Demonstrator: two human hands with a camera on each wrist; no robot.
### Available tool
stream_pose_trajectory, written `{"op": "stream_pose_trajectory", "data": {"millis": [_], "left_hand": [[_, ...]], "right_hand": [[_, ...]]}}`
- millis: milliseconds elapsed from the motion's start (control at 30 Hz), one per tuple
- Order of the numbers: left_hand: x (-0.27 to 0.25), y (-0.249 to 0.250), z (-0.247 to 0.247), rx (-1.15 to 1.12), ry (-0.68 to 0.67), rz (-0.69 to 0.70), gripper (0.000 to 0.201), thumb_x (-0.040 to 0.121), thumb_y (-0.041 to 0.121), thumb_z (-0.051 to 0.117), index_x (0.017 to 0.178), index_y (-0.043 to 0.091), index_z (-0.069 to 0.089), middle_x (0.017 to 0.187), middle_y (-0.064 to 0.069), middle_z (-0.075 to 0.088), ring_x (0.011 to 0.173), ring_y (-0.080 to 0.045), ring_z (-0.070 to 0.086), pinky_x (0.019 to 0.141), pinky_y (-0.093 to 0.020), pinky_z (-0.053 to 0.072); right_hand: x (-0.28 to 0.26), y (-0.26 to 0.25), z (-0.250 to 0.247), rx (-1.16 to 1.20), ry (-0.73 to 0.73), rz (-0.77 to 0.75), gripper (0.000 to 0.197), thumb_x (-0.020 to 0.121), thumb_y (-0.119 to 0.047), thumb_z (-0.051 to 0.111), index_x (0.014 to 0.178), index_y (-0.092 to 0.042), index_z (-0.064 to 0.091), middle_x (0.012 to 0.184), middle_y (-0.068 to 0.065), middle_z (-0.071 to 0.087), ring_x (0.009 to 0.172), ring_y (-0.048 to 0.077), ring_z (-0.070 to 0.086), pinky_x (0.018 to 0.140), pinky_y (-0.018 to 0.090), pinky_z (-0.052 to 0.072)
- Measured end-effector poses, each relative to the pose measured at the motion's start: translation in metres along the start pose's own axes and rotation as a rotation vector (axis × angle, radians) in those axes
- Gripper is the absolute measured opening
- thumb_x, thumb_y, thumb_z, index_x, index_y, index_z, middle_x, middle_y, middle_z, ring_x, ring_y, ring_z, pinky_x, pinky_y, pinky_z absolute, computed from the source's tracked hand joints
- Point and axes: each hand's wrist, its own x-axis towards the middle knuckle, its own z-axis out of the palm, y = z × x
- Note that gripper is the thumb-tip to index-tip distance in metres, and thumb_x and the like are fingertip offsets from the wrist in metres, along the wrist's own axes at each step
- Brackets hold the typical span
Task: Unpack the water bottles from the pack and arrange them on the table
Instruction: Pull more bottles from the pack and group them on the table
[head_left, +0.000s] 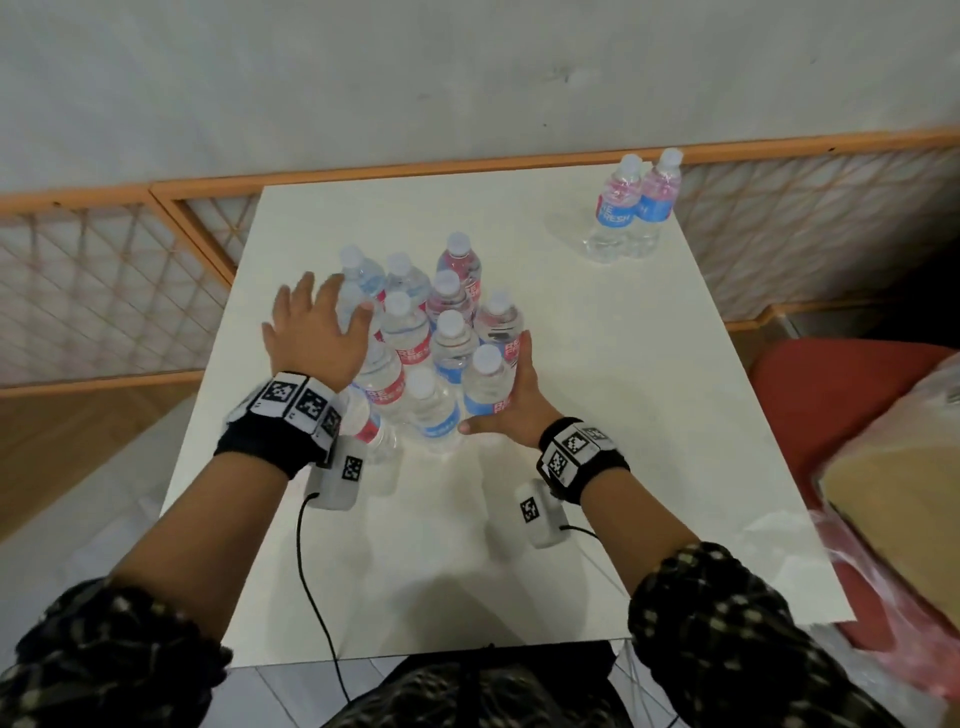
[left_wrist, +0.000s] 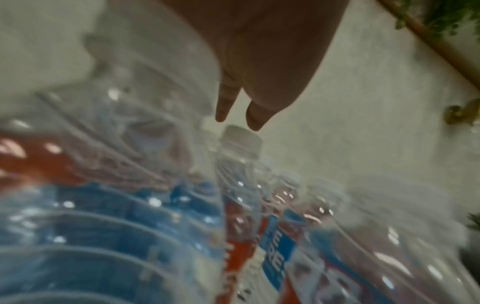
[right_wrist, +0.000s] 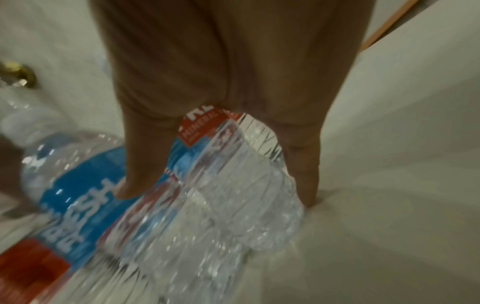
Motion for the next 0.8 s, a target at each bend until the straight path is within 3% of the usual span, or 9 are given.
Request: {"op": "stream_pose_trajectory", "data": {"millis": [100,267,433,500,600,700,800], "left_hand": [[0.011,-0.015,-0.005,-0.051,-0.100,-0.106,0.069,0.089,0.062,0.034,0.147,0.025,0.028,0.158,-0.010,0.015,0.146,-0.030,0.012,0.117,-0.049,0.015],[0.014,-0.023,-0.005,-0.157,-0.160,-0.116,0.064,0.093,0.051,0.045,0.149,0.028,0.024,0.160,-0.006,0.003,0.145,-0.029,0.017,0.116,-0.042,0.018],[0.019,-0.041,0.000,-0.156,-0.178,-0.049,0.064,0.092,0.051,0.047,0.148,0.026,0.028,0.160,-0.009,-0.001,0.147,-0.028,0.006,0.119,-0.044,0.014],[0.016,-0.044,0.002,-0.169,-0.123,0.010,0.067,0.090,0.053,0.048,0.147,0.022,0.032,0.159,-0.013,0.004,0.147,-0.028,0.006,0.118,-0.045,0.015],[0.014,-0.045,0.000,-0.193,-0.143,-0.017,0.063,0.092,0.042,0.054,0.147,0.023,0.029,0.159,-0.010,-0.004,0.148,-0.024,0.003,0.119,-0.039,0.011],[0.016,-0.049,-0.003,-0.205,-0.153,-0.019,0.064,0.092,0.041,0.055,0.148,0.026,0.027,0.160,-0.006,-0.006,0.148,-0.023,0.001,0.120,-0.039,0.009],[0.016,-0.052,-0.001,-0.207,-0.132,-0.002,0.064,0.092,0.038,0.057,0.147,0.025,0.028,0.159,-0.008,-0.005,0.148,-0.024,0.003,0.120,-0.042,0.011]], "right_hand": [[-0.004,-0.014,0.015,-0.046,0.049,-0.043,0.151,0.039,-0.062,0.086,0.121,-0.059,-0.040,0.158,-0.008,-0.004,0.147,0.016,0.002,0.118,0.053,0.013],[-0.011,-0.031,0.032,-0.117,0.055,-0.015,0.153,0.051,-0.040,0.090,0.118,-0.041,-0.047,0.152,0.002,-0.032,0.143,0.022,-0.025,0.119,0.050,-0.001],[-0.007,-0.037,0.041,-0.152,0.093,-0.050,0.154,0.051,-0.039,0.091,0.104,-0.054,-0.053,0.149,0.006,-0.037,0.142,0.024,-0.029,0.118,0.050,-0.005],[-0.003,-0.036,0.045,-0.140,0.091,-0.027,0.155,0.052,-0.039,0.091,0.111,-0.048,-0.052,0.149,0.008,-0.036,0.140,0.025,-0.031,0.117,0.048,-0.011],[0.003,-0.034,0.053,-0.126,0.056,0.017,0.156,0.054,-0.041,0.089,0.132,-0.023,-0.044,0.148,0.009,-0.040,0.137,0.026,-0.037,0.105,0.036,-0.024],[0.005,-0.035,0.060,-0.079,0.048,0.041,0.157,0.054,-0.040,0.090,0.130,-0.020,-0.046,0.147,0.009,-0.041,0.137,0.024,-0.037,0.102,0.032,-0.020],[0.009,-0.029,0.060,-0.085,0.048,0.055,0.155,0.054,-0.030,0.091,0.137,-0.019,-0.039,0.151,0.008,-0.031,0.142,0.025,-0.025,0.113,0.039,-0.013]]}}
